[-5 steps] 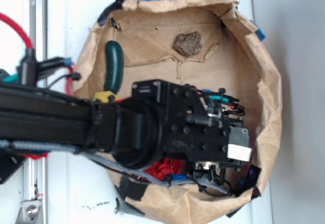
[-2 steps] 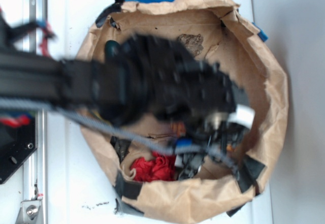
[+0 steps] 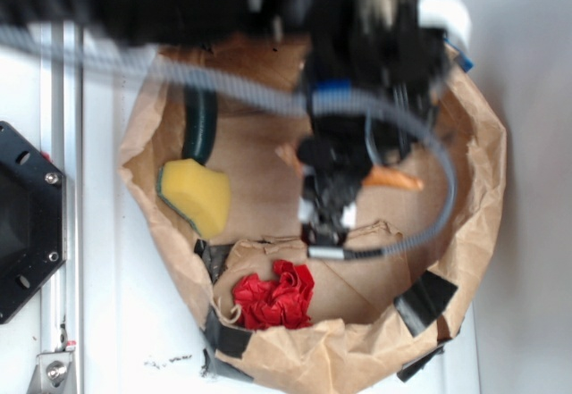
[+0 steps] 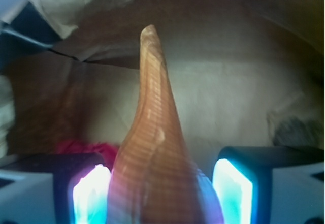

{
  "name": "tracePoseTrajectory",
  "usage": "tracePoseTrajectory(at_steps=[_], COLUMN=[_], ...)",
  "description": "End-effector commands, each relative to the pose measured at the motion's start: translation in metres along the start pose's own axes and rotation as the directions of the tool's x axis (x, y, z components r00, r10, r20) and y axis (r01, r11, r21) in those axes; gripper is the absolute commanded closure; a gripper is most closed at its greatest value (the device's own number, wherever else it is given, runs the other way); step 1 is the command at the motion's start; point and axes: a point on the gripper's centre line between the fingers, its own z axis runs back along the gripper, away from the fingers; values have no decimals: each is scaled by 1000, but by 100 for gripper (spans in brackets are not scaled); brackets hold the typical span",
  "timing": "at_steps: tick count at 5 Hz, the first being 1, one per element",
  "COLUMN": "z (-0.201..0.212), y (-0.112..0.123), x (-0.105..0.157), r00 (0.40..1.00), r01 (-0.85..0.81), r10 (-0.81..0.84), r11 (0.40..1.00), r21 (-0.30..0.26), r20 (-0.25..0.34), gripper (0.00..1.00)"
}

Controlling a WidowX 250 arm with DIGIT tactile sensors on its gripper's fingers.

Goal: Grab the shell.

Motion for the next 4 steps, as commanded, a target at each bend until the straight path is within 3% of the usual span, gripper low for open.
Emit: tracePoseTrajectory(at_steps=[1, 2, 4], z=[37, 28, 22], y=[-25, -32, -34], x=[-15, -14, -15], r00=[992, 993, 996], r01=[-109, -105, -82], r10=[102, 98, 75], r11=[989, 985, 986], r21=[102, 136, 145], r20=[67, 62, 55], gripper=[100, 100, 100])
